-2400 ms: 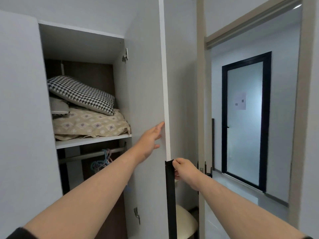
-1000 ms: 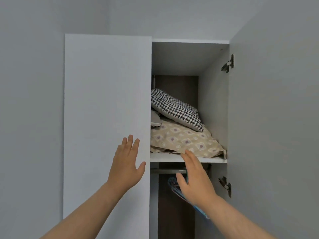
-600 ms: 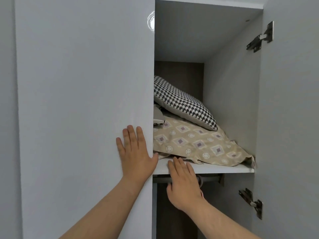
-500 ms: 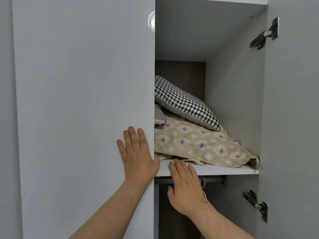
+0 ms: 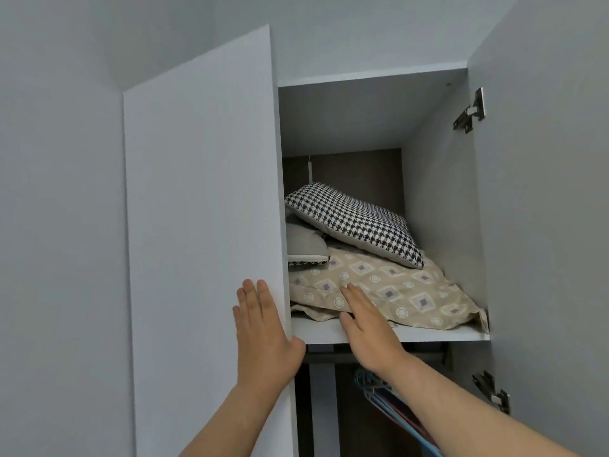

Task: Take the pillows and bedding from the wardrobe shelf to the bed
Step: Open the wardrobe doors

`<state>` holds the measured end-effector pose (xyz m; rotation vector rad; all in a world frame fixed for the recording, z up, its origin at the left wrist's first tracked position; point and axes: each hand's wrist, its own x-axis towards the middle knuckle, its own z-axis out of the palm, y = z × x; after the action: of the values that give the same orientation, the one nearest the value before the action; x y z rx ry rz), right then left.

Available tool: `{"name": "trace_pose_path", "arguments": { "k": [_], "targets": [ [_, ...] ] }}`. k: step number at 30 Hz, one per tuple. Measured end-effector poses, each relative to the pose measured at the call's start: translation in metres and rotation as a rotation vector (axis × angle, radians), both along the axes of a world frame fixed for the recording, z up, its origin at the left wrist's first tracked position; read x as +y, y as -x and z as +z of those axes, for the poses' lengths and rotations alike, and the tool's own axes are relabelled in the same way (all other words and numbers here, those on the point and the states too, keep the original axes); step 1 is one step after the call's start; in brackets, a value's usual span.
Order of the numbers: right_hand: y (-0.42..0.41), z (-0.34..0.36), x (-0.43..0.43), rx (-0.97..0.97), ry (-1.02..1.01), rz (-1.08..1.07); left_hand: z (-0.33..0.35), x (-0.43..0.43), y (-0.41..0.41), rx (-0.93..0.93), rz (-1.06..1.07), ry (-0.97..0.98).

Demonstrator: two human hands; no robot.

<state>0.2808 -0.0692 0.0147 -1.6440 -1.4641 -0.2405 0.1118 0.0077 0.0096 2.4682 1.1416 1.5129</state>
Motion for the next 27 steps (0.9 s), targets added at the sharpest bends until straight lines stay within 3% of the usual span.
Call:
{"name": "trace_pose_path", "arguments": {
  "k": [6, 10, 19, 27],
  "targets": [
    [0.079, 0.072, -0.017, 0.378, -0.150, 0.396, 0.006, -0.048, 0.064, -0.132, -0.131, 0.137],
    [0.123, 0.096, -0.016, 0.525, -0.160, 0.587, 0.009, -0.071, 0.105, -0.150, -0.165, 0.206],
    [0.200, 0.124, 0.005, 0.718, -0.117, 0.824, 0.015, -0.085, 0.193, -0.124, -0.190, 0.322],
    [0.289, 0.138, 0.029, 0.749, 0.011, 1.035, 0.035, -0.086, 0.257, 0.013, 0.092, 0.215]
  ]
}}
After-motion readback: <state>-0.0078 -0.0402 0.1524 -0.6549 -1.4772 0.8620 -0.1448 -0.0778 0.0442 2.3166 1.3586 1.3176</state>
